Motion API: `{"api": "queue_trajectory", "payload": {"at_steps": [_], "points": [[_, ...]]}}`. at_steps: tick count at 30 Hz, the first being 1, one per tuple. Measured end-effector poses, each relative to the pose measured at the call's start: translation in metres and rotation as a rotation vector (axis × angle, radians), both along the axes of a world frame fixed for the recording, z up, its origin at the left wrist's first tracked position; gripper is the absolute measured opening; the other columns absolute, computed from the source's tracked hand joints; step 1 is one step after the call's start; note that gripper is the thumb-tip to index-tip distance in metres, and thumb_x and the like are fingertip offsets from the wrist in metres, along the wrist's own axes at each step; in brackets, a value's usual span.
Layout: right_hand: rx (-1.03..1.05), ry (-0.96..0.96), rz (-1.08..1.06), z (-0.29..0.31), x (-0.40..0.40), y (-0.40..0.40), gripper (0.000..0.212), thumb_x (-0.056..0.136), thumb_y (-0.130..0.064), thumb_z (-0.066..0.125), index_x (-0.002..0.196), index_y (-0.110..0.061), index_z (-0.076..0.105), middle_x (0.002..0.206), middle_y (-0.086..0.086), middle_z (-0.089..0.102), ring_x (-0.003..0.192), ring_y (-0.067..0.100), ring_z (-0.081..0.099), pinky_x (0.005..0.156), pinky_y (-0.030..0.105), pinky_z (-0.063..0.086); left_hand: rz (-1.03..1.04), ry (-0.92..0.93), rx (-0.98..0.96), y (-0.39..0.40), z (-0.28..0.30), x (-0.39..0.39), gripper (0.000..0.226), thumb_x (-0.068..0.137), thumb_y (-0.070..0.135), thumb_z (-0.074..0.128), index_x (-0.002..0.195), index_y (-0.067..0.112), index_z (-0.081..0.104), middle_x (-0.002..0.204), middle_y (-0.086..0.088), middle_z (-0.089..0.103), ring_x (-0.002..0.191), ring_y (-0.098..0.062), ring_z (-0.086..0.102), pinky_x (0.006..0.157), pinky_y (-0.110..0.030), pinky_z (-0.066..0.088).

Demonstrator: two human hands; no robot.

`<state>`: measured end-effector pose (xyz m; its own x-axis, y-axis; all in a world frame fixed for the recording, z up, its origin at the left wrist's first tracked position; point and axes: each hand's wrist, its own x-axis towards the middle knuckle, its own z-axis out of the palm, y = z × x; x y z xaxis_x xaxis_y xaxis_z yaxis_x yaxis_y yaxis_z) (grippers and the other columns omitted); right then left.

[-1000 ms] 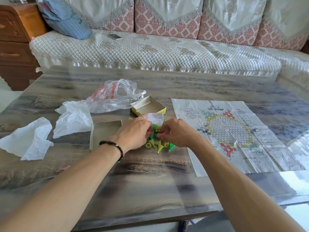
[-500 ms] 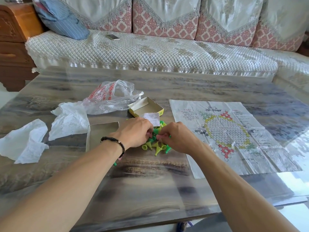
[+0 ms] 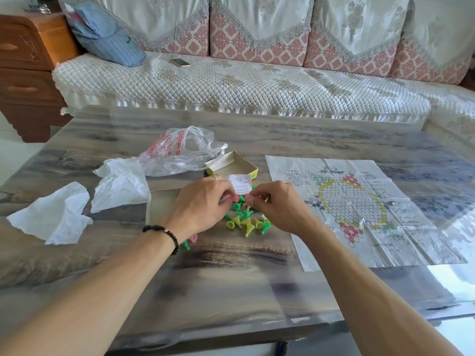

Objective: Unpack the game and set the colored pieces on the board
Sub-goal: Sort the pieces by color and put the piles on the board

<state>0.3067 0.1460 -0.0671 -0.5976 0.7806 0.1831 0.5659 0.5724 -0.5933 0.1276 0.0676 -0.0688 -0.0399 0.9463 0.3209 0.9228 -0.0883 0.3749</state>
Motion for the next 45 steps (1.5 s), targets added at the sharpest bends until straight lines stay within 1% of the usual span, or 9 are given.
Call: {"api": "queue_trajectory", "payload": {"at_steps": [4,8,19,24,27,31,35,40,45], "points": [[-0.012,0.054,0.055,0.002,-0.023,-0.029,0.011,0.086,-0.030,0.067,0.085,-0.024,0.076,0.062,-0.008,0.061,0.056,0.008,0.046,0.056,0.021,0.038,0.020,-0.071,-0.007,-0.045,0.003,-0.013,0.011,0.090,0.026,0.056,0.090,0.030,0.067,0.080,0.010,0.055,0.050,-0.001,0.052,0.057,-0.029,0.046],[-0.011,0.091,0.162,0.004,-0.050,-0.069,0.012,0.088,-0.029,0.067,0.085,-0.021,0.075,0.061,-0.013,0.058,0.059,0.005,0.048,0.056,0.016,0.037,0.113,-0.098,0.018,-0.093,-0.005,-0.040,0.012,0.087,0.022,0.061,0.088,0.032,0.067,0.077,0.014,0.055,0.062,0.001,0.050,0.053,-0.019,0.032],[-0.041,0.019,0.360,-0.021,-0.111,-0.152,0.015,0.090,-0.025,0.064,0.083,-0.018,0.074,0.065,-0.013,0.057,0.063,0.005,0.051,0.058,0.016,0.037,0.325,-0.100,0.067,-0.195,-0.033,-0.088,0.013,0.083,0.020,0.068,0.083,0.032,0.067,0.066,0.015,0.049,0.060,-0.004,0.049,0.051,-0.023,0.039],[0.002,0.021,0.340,-0.021,-0.126,-0.161,0.013,0.088,-0.019,0.063,0.088,-0.013,0.075,0.078,-0.002,0.068,0.073,0.013,0.058,0.068,0.024,0.045,0.345,-0.083,0.048,-0.204,-0.048,-0.091,0.004,0.085,0.023,0.066,0.089,0.024,0.067,0.074,0.013,0.050,0.071,-0.011,0.054,0.056,-0.029,0.043],[0.019,-0.045,0.319,-0.018,-0.126,-0.161,0.021,0.080,-0.014,0.066,0.099,-0.006,0.071,0.089,0.006,0.070,0.081,0.021,0.061,0.073,0.032,0.047,0.328,-0.106,0.044,-0.206,-0.055,-0.092,0.022,0.084,0.022,0.068,0.106,0.027,0.066,0.085,0.013,0.052,0.075,-0.013,0.053,0.062,-0.029,0.045],[-0.045,-0.123,0.332,-0.016,-0.120,-0.160,0.040,0.073,-0.020,0.074,0.111,-0.009,0.066,0.102,0.006,0.061,0.086,0.019,0.058,0.075,0.027,0.046,0.301,-0.143,-0.001,-0.208,-0.054,-0.096,0.047,0.082,0.026,0.072,0.127,0.029,0.059,0.101,0.014,0.054,0.087,-0.011,0.054,0.074,-0.028,0.048],[-0.027,-0.173,0.325,-0.018,-0.127,-0.159,0.035,0.075,-0.017,0.070,0.106,-0.002,0.065,0.104,0.010,0.060,0.091,0.023,0.057,0.081,0.036,0.047,0.293,-0.215,-0.065,-0.204,-0.052,-0.101,0.059,0.082,0.026,0.074,0.137,0.023,0.053,0.124,0.007,0.059,0.105,-0.015,0.057,0.088,-0.023,0.043],[0.001,-0.107,0.292,-0.024,-0.140,-0.159,0.022,0.076,-0.013,0.066,0.096,-0.003,0.067,0.087,0.009,0.067,0.079,0.023,0.060,0.075,0.038,0.048,0.233,-0.201,-0.091,-0.197,-0.047,-0.104,0.044,0.083,0.032,0.073,0.125,0.034,0.061,0.099,0.014,0.060,0.077,-0.003,0.050,0.074,-0.022,0.042],[-0.025,-0.056,0.287,-0.029,-0.136,-0.155,0.041,0.076,-0.015,0.070,0.116,-0.012,0.065,0.106,0.004,0.065,0.087,0.017,0.063,0.080,0.027,0.050,0.241,-0.202,-0.077,-0.197,-0.050,-0.103,0.044,0.084,0.027,0.072,0.126,0.027,0.062,0.111,0.014,0.061,0.080,-0.002,0.050,0.075,-0.019,0.039]]}}
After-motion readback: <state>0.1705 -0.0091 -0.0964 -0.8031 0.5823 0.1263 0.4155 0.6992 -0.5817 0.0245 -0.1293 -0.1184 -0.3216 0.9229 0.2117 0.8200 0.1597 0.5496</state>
